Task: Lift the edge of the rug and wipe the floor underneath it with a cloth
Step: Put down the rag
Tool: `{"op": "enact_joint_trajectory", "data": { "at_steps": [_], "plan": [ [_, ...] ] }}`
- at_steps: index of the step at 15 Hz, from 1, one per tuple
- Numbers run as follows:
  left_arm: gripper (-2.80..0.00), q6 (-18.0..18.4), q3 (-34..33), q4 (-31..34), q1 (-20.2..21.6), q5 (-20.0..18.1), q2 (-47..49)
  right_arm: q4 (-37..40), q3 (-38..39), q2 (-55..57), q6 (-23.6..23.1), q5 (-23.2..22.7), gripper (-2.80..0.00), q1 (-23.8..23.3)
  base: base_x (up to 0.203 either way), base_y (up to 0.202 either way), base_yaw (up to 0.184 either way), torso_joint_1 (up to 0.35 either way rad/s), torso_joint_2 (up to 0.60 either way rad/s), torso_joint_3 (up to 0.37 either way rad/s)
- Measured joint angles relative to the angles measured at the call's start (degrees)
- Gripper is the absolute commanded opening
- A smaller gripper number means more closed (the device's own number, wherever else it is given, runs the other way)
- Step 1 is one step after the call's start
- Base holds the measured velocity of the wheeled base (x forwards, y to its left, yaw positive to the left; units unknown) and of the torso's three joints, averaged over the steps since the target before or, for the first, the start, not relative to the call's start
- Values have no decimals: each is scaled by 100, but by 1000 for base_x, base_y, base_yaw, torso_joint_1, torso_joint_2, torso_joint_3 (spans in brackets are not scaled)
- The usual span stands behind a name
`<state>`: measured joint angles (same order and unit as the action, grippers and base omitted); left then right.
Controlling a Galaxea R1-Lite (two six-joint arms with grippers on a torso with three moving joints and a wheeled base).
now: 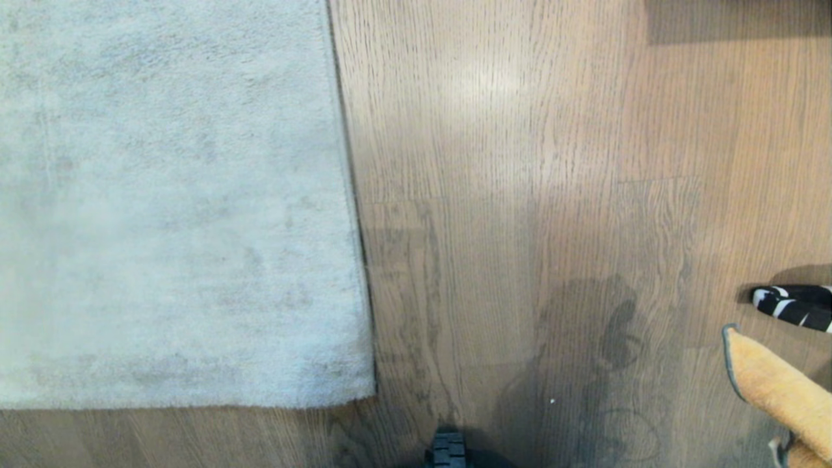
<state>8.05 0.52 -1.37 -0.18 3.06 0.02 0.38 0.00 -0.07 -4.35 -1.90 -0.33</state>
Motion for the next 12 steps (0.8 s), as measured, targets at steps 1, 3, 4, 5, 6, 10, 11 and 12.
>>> {"op": "enact_joint_trajectory", "data": {
  "at_steps": [1, 3, 4, 5, 6, 10, 11, 12],
  "plan": [
    [-280, -6, 0, 0, 0, -3, 0, -2, 0, 0, 0, 0, -280, -2, 0, 0, 0, 0, 0, 0],
    [-280, -6, 0, -1, 0, -3, 0, -1, 0, 0, -4, 0, -280, 0, 0, 0, 0, 0, 0, 0],
    [-280, -9, 0, -4, 0, -1, 0, 0, 0, 0, -2, 0, -280, 0, 0, 0, 0, 0, 0, 0],
    [-280, -8, 0, -1, 0, -2, 0, -2, 0, 0, -5, 0, -280, -2, 0, 0, 0, 0, 0, 0],
    [-280, -2, 0, -1, 0, 0, 0, 0, 0, 0, -2, 0, -280, 0, 0, 0, 0, 0, 0, 0],
    [-280, -33, 2, -6, 0, -1, 0, -5, 0, 0, 0, 0, -280, 0, 0, 0, 0, 0, 0, 0],
    [-280, -33, 2, -4, -2, 3, 0, -4, 0, 2, -4, -2, -280, -5, 2, -87, 4, 2, 7, 3],
    [-280, -30, 0, -11, -2, 1, 0, 1, 0, 0, -5, -1, -280, -2, 1, -146, 4, -1, 2, 2]
  ]
}}
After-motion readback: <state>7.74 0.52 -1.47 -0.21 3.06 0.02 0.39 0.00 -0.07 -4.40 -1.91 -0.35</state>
